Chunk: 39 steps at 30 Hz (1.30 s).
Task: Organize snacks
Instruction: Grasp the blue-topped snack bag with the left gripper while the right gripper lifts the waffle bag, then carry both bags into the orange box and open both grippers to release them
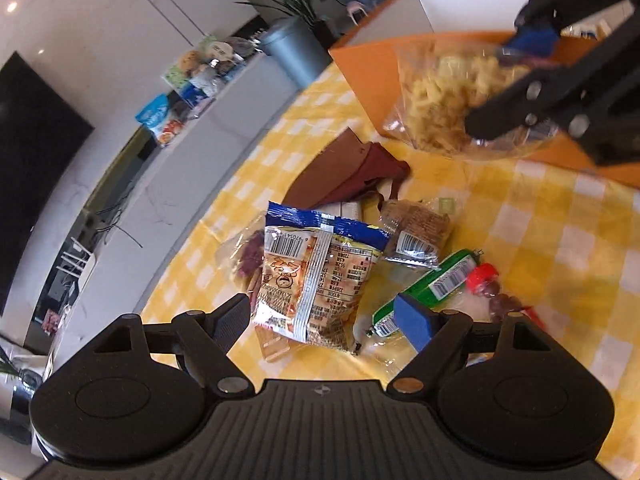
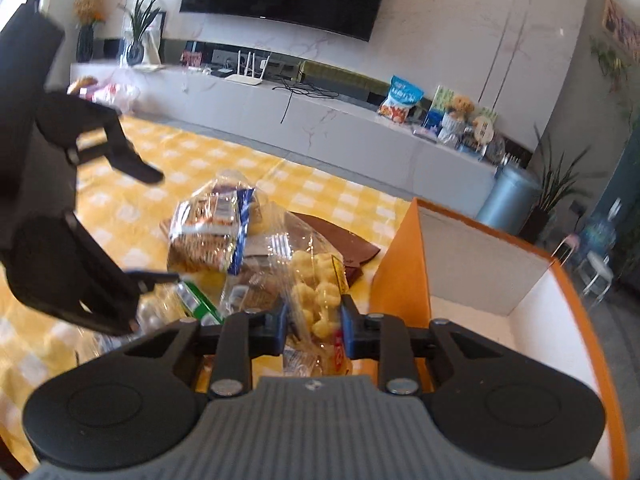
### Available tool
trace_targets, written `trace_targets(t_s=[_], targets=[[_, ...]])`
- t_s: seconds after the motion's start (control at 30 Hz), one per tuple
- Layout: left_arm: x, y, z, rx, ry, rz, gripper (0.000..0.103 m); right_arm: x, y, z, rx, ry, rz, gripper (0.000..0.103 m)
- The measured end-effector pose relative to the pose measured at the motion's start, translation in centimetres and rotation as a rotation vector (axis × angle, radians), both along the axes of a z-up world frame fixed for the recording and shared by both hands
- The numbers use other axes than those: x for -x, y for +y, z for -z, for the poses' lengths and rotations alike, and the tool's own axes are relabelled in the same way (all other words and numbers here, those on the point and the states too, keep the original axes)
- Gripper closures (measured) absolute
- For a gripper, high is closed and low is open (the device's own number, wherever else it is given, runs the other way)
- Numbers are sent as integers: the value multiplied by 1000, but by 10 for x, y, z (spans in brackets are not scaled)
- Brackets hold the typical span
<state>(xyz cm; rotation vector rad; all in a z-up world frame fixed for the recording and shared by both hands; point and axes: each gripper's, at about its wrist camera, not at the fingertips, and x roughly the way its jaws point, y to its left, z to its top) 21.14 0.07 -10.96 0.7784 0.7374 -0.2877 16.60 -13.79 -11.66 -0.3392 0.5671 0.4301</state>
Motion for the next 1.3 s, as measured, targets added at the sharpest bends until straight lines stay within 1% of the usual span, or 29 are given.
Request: trace_targets(t_s=[0.07, 0.13, 0.2, 0.3, 0.33, 0.43, 0.5, 0.57, 0.6, 0.67, 0.77, 0.9, 1.0, 1.03, 1.17, 1.3], targets=[[-14, 1, 8, -39, 20, 1, 7, -5, -1, -1, -28, 9, 1, 79], [-21, 2, 12, -46, 19, 12, 7, -8, 0, 1, -29, 7, 9, 79], [-25, 2, 17, -56, 33, 20, 7, -11, -1, 3, -51, 27, 12, 79], [-28, -2, 23, -76, 31, 42, 7, -14, -3, 7, -83, 65, 16, 79], [-28, -3, 24, -78, 18, 41, 7, -16, -3, 9, -87, 72, 19, 79], [-32, -7, 27, -85, 14, 24, 8, -17, -5, 13, -97, 90, 26, 79], [-33, -10, 30, -120, 10, 16, 15, -17, -6, 14, -103, 100, 27, 79], [-31, -13, 34, -158, -3, 18, 19, -16, -6, 15, -100, 104, 23, 79], [-30, -14, 35, -163, -3, 23, 21, -16, -6, 15, -97, 103, 21, 79], [-29, -14, 35, -168, -8, 21, 23, -15, -6, 16, -96, 104, 20, 79], [-26, -14, 32, -162, -16, 3, 35, -16, -9, 14, -112, 114, 28, 79], [-20, -12, 24, -123, -21, -16, 41, -18, -12, 10, -132, 116, 21, 79], [-12, -13, 13, -116, -63, -40, 44, -17, -14, 5, -140, 103, 13, 79], [-7, -12, 7, -99, -76, -48, 44, -15, -15, 2, -145, 97, 11, 79], [9, -7, -28, 42, -86, -82, 45, -8, -26, -8, -205, 82, 3, 79], [30, -10, -67, 163, -106, -81, 45, 0, -40, -24, -270, 62, 2, 79]])
